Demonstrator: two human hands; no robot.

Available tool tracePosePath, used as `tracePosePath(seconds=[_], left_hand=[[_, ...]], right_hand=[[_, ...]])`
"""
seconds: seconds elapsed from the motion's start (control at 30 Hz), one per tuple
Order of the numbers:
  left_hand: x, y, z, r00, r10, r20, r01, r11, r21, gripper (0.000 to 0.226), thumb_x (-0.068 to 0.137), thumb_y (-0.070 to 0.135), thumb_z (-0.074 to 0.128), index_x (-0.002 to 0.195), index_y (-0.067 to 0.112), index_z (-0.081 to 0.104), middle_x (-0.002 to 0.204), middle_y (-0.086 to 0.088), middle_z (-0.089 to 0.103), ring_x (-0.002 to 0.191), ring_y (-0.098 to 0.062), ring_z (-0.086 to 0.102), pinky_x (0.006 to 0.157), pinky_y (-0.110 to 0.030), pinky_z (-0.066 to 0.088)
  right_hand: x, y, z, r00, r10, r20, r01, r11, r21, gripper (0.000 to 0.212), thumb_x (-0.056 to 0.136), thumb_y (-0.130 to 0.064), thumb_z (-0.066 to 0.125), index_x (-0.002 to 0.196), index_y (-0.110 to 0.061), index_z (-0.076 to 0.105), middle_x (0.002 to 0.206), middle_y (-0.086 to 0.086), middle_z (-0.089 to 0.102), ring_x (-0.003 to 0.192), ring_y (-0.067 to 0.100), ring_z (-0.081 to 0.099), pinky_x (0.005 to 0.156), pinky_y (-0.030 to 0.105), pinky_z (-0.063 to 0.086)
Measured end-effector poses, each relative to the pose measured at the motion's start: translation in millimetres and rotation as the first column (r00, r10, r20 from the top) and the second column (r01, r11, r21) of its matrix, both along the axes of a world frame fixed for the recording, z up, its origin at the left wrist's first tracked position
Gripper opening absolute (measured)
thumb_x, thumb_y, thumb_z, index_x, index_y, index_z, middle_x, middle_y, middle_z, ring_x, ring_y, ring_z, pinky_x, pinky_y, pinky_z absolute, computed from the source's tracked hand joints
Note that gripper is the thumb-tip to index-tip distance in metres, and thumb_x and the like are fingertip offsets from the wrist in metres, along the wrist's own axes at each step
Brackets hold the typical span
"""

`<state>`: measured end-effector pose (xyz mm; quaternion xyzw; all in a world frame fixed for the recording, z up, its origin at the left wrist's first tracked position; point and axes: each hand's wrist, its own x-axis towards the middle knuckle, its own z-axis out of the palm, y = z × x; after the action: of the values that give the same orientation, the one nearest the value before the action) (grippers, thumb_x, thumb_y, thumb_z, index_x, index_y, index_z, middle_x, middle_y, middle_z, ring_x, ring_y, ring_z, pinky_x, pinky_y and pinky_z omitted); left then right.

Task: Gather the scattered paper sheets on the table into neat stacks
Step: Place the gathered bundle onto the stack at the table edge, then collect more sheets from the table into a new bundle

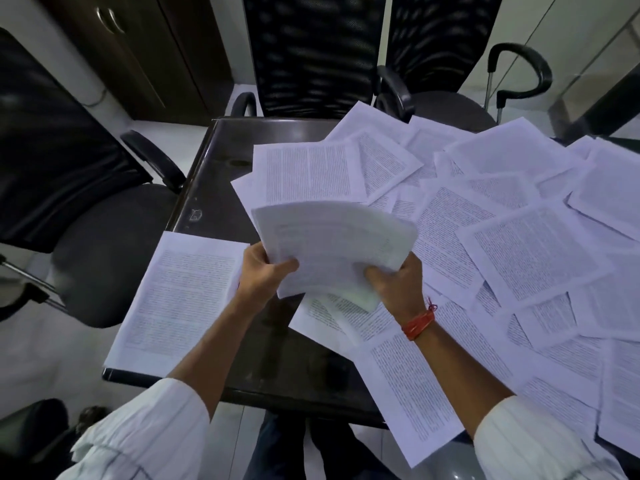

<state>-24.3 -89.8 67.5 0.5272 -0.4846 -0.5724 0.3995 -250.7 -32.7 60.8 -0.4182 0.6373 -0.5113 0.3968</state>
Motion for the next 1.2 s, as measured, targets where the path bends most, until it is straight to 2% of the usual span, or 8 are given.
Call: tracePosePath(seconds=[0.17,0.3,0.4,0.5,0.6,0.9,1.1,1.2], left_hand=[[-10,12,-5,1.0,0.013,0.02,-0.013,1.0,0.001,0.039,0.064,-0.002,0.065,0.093,0.022,0.071,0.087,0.009,0.075,0.084,-0.003,0.071,0.068,-0.02,0.056],[-6,11,-14,0.996,0.06,0.072,-0.065,0.996,0.068,0.022,0.072,0.007,0.068,0.088,0.021,0.07,0.093,-0.007,0.071,0.084,-0.013,0.068,0.074,-0.033,0.057],[19,1,-19,0.987,0.063,0.15,-0.085,0.986,0.146,0.02,0.084,0.001,0.069,0.097,0.016,0.069,0.102,-0.006,0.072,0.088,-0.018,0.069,0.074,-0.028,0.057],[68,-10,-27,0.952,0.094,0.293,-0.156,0.968,0.195,0.034,0.084,0.007,0.072,0.116,0.011,0.064,0.112,-0.005,0.069,0.1,-0.022,0.067,0.082,-0.035,0.057],[121,-11,-35,0.882,0.116,0.457,-0.231,0.952,0.203,0.037,0.08,0.008,0.073,0.116,0.012,0.064,0.109,-0.007,0.069,0.096,-0.026,0.067,0.078,-0.037,0.056],[254,-6,-55,0.715,0.165,0.679,-0.372,0.913,0.17,0.037,0.085,0.003,0.065,0.121,0.011,0.062,0.104,-0.005,0.066,0.092,-0.027,0.065,0.069,-0.034,0.052],[273,-16,-74,0.649,-0.079,0.757,-0.194,0.945,0.265,0.039,0.088,0.015,0.066,0.127,0.017,0.058,0.118,-0.006,0.066,0.099,-0.027,0.061,0.084,-0.042,0.055],[269,-20,-73,0.469,-0.212,0.857,-0.104,0.951,0.292,0.041,0.089,0.032,0.064,0.125,0.016,0.056,0.118,-0.008,0.06,0.102,-0.03,0.059,0.077,-0.037,0.048]], right_hand=[[5,11,-17,0.999,0.004,0.039,-0.007,0.998,0.062,0.054,0.068,-0.011,0.081,0.118,-0.007,0.064,0.102,0.003,0.07,0.093,0.007,0.068,0.068,0.019,0.057],[18,6,-23,0.996,-0.06,0.06,0.053,0.992,0.112,0.044,0.079,0.002,0.075,0.12,-0.006,0.062,0.106,0.007,0.069,0.089,0.006,0.067,0.067,0.014,0.054],[43,-10,-25,0.996,-0.062,0.071,0.051,0.987,0.154,0.047,0.08,-0.002,0.076,0.122,-0.011,0.057,0.109,-0.002,0.065,0.096,0.004,0.063,0.066,0.01,0.052],[89,-21,-43,0.998,0.007,0.055,-0.023,0.953,0.301,0.038,0.08,-0.001,0.072,0.114,-0.009,0.056,0.107,0.003,0.065,0.097,0.02,0.065,0.077,0.024,0.055],[136,-29,-65,0.989,0.14,0.052,-0.149,0.884,0.443,0.037,0.078,-0.002,0.072,0.111,-0.008,0.056,0.109,0.007,0.066,0.099,0.023,0.064,0.089,0.035,0.054],[269,-40,-85,0.942,0.331,0.046,-0.292,0.749,0.594,0.041,0.077,-0.007,0.076,0.112,-0.007,0.055,0.112,0.007,0.066,0.1,0.023,0.064,0.084,0.031,0.051],[277,-38,-93,0.868,0.492,-0.065,-0.298,0.621,0.725,0.048,0.075,-0.035,0.071,0.117,-0.018,0.055,0.114,0.0,0.068,0.099,0.024,0.067,0.087,0.038,0.056],[269,-42,-90,0.697,0.69,-0.195,-0.33,0.55,0.767,0.056,0.074,-0.058,0.059,0.117,-0.023,0.062,0.116,0.0,0.069,0.098,0.025,0.068,0.085,0.042,0.058]])
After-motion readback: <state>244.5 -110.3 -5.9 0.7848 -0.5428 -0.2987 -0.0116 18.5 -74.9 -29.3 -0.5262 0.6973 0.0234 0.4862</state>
